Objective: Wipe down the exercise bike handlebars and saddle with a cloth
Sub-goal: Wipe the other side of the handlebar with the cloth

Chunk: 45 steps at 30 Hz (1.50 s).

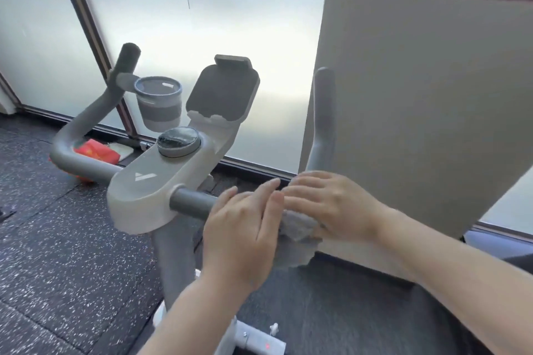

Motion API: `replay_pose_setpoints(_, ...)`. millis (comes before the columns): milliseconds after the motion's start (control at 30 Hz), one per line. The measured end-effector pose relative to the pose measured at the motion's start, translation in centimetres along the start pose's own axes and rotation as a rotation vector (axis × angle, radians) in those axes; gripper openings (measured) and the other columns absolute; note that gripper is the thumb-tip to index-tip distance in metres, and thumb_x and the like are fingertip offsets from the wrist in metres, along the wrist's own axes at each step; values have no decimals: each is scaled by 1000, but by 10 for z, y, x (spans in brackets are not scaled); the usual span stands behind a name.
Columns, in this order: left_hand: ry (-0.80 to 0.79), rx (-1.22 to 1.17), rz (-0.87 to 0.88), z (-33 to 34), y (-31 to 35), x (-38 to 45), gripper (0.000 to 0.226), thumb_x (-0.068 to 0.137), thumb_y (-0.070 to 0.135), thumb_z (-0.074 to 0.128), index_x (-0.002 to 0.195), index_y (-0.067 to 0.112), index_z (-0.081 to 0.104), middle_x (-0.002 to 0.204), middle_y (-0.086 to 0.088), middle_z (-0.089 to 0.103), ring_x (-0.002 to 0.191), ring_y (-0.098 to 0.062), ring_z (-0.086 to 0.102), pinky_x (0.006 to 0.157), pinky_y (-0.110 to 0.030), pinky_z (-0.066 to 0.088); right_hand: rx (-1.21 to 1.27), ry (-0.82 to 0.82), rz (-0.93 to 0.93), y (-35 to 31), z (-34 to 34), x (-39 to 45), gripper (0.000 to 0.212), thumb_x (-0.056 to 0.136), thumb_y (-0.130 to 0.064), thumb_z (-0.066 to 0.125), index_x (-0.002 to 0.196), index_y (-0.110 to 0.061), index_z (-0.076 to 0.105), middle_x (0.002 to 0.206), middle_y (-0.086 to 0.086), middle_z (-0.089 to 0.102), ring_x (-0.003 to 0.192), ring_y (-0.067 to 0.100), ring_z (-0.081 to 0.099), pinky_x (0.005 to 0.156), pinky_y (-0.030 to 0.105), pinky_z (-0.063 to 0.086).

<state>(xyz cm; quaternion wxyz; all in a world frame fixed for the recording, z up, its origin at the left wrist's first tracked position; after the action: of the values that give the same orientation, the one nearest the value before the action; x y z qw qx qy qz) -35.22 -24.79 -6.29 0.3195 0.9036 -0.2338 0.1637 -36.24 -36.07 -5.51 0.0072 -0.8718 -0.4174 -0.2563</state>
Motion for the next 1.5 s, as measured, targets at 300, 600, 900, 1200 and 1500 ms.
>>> replay_pose_setpoints(300, -342, 103, -213, 25, 4, 43, 39, 103, 39, 17, 126, 44, 48, 126, 11, 60, 117, -18, 53, 85, -33, 38, 123, 439, 1000, -1, 8, -24, 47, 90, -36, 36, 128, -20, 58, 146, -2, 44, 145, 19, 18, 119, 38, 0)
replay_pose_setpoints(600, -213, -374, -217, 31, 9, 64, 46, 83, 60, 34, 87, 28, 66, 86, 10, 69, 91, -16, 61, 88, -45, 48, -237, 246, 652, 65, -23, -56, 38, 89, -24, 56, 126, -30, 63, 135, 2, 53, 132, 25, 39, 108, 41, 24)
replay_pose_setpoints(900, -85, -336, -160, 22, 4, 53, 35, 85, 57, 38, 71, 30, 54, 67, 12, 56, 73, -17, 56, 76, -45, 49, 1114, 678, 1048, 12, -11, -71, 23, 69, -18, 64, 90, -11, 58, 88, 7, 63, 78, 14, 62, 66, 22, 51)
replay_pose_setpoints(1200, -179, -370, -203, 29, 6, 57, 21, 83, 48, 37, 74, 33, 49, 66, 15, 54, 74, -19, 51, 83, -52, 46, 1277, 567, 1447, 59, 43, -28, 56, 77, -59, 65, 102, -9, 61, 98, 16, 70, 88, 25, 69, 83, 44, 56)
replay_pose_setpoints(1500, -337, 42, -239, 36, 11, 47, 21, 99, 35, 30, 120, 38, 33, 113, 4, 65, 105, -28, 58, 73, -37, 35, 890, 891, 1264, 70, 18, -21, 37, 86, -19, 68, 108, -31, 40, 110, -1, 56, 101, 10, 59, 90, 28, 48)
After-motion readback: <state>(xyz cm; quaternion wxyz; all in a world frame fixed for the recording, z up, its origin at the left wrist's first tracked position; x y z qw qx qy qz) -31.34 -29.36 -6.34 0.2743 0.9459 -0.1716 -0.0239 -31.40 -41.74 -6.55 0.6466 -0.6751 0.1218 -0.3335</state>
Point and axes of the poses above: each hand's wrist, its own x-axis towards the middle knuckle, its own z-axis out of the palm, y = z × x, the point moved 7 cm from there along x, towards the middle knuckle
